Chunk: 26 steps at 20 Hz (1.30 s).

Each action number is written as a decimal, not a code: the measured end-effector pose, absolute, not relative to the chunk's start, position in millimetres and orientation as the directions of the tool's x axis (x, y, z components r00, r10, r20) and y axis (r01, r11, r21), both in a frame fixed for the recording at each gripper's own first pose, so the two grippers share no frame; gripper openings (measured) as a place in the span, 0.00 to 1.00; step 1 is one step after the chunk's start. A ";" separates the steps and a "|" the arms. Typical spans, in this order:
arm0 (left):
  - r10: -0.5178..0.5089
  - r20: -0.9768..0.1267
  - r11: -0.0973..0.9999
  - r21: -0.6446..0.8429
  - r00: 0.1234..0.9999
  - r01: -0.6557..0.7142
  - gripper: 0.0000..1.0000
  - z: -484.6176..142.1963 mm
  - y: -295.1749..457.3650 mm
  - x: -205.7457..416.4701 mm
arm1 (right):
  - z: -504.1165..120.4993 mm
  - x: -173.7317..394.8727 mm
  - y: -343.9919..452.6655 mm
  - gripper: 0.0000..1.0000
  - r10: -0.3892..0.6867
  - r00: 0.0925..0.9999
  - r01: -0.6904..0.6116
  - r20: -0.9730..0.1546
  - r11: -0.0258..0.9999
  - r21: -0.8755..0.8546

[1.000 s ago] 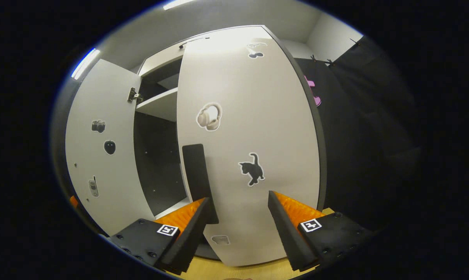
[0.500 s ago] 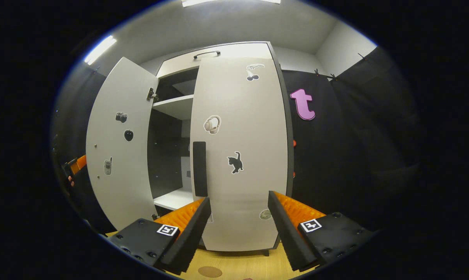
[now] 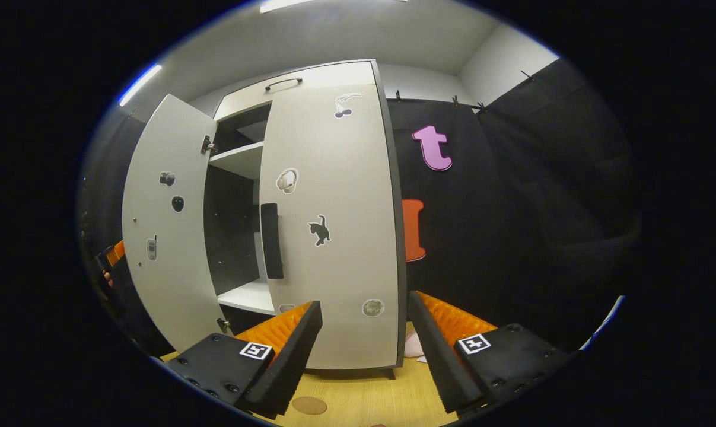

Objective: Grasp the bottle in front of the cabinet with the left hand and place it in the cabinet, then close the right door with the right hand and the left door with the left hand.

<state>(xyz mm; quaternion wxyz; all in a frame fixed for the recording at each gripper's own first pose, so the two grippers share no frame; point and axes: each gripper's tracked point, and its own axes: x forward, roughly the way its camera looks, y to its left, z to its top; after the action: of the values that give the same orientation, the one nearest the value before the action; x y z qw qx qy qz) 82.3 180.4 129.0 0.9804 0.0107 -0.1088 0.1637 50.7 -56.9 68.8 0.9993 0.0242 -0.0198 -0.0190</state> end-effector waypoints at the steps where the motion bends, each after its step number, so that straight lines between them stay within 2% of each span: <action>1: 0.315 0.218 0.947 -0.015 0.924 -0.320 0.92 128.8 178.2 81.8 | 68.6 48.5 -59.5 0.98 -0.042 0.998 0.040 0.039 0.998 0.050; 10: 0.275 0.215 0.960 -0.008 0.937 -0.280 0.92 131.0 142.7 73.3 | 70.6 31.8 -72.6 0.98 -0.051 0.997 0.047 0.059 0.996 0.070; 11: 0.264 0.211 0.963 -0.009 0.941 -0.268 0.87 130.6 138.2 74.4 | 70.8 31.0 -73.5 0.98 -0.052 0.997 0.048 0.060 0.996 0.071; 13: 0.236 0.202 0.971 -0.023 0.951 -0.236 0.87 129.4 128.8 74.5 | 71.1 27.8 -77.1 0.98 -0.058 0.996 0.054 0.060 0.996 0.065; 14: 0.219 0.198 0.976 -0.030 0.955 -0.217 0.92 129.8 122.3 74.8 | 71.2 26.0 -78.0 0.98 -0.060 0.996 0.056 0.061 0.996 0.062; 15: 0.203 0.194 0.979 -0.035 0.960 -0.200 0.92 128.7 117.6 76.0 | 70.7 24.6 -78.8 0.98 -0.062 0.996 0.058 0.061 0.996 0.061; 16: 0.191 0.189 0.981 -0.038 0.963 -0.188 0.87 128.1 112.6 76.7 | 67.1 12.7 -78.7 0.98 -0.063 0.996 0.059 0.062 0.996 0.061; 17: 0.181 0.189 0.984 -0.038 0.965 -0.177 0.92 128.6 107.0 76.6 | 68.0 11.5 -79.9 0.98 -0.065 0.996 0.061 0.064 0.996 0.061; 19: 0.156 0.188 0.988 -0.035 0.970 -0.152 0.92 128.4 96.4 79.3 | 69.0 7.8 -81.7 0.98 -0.070 0.995 0.066 0.067 0.996 0.060; 20: 0.141 0.186 0.990 -0.035 0.972 -0.137 0.92 127.8 91.0 81.9 | 69.0 5.1 -83.5 0.89 -0.074 0.995 0.070 0.066 0.996 0.059; 25: 0.041 0.171 0.998 -0.062 0.984 -0.031 0.92 121.2 51.4 92.4 | 68.7 -3.3 -90.0 0.89 -0.096 0.993 0.092 0.065 0.994 0.060; 26: 0.023 0.171 0.998 -0.069 0.985 -0.011 0.88 119.4 42.5 94.8 | 69.2 -5.5 -91.4 0.89 -0.103 0.992 0.099 0.066 0.993 0.059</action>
<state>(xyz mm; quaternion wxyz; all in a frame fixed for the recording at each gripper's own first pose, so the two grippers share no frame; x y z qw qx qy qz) 94.8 42.5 119.4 0.9957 -0.0340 -0.0860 0.0086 -5.5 -91.4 69.2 0.9977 0.0279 -0.0347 -0.0505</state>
